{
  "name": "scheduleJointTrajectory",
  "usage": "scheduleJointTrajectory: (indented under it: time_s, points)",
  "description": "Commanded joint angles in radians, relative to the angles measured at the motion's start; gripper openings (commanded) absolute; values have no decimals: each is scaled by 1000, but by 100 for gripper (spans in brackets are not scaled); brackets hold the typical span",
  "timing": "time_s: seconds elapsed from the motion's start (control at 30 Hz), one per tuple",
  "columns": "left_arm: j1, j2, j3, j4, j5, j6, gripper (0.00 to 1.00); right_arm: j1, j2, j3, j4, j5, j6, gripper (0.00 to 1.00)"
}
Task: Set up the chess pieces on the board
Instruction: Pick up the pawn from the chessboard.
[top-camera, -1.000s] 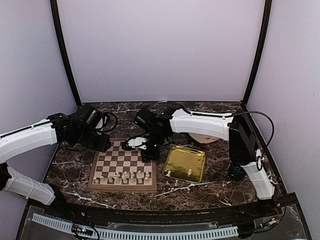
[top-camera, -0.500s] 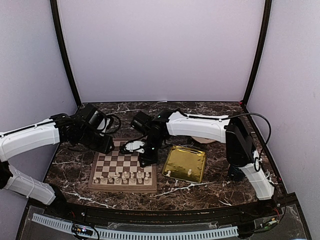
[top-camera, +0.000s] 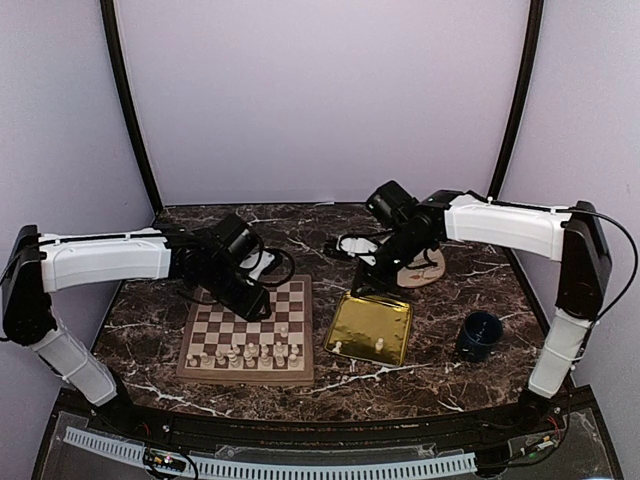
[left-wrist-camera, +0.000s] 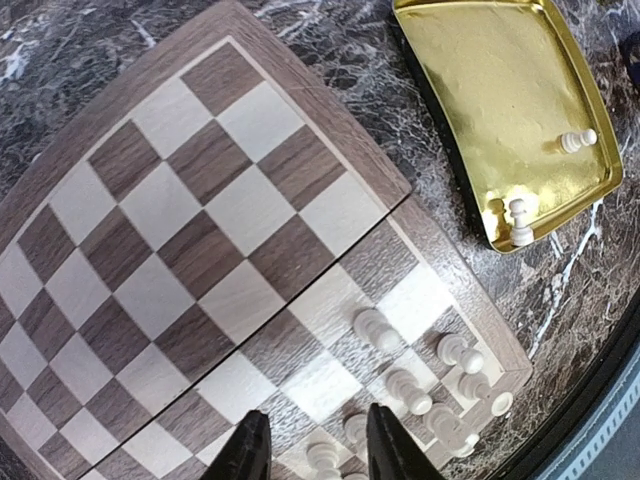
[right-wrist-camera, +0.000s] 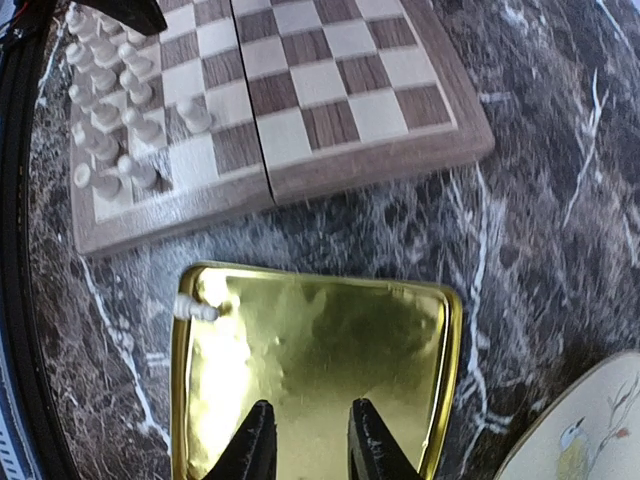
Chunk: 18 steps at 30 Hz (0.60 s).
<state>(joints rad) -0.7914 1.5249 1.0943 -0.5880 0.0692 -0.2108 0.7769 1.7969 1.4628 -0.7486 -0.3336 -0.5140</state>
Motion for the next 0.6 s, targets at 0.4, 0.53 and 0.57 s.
scheduleJointTrajectory:
  time_s: [0.4, 0.53, 0.57]
  points:
    - [-64, 271, 213, -69, 43, 59, 34, -140, -106, -252, 205, -70, -8, 27]
    - [-66, 294, 219, -87, 32, 62, 31, -139, -101, -248, 201, -74, -11, 27]
    - [-66, 299, 220, -93, 26, 62, 30, -139, -101, -248, 201, -74, -13, 27]
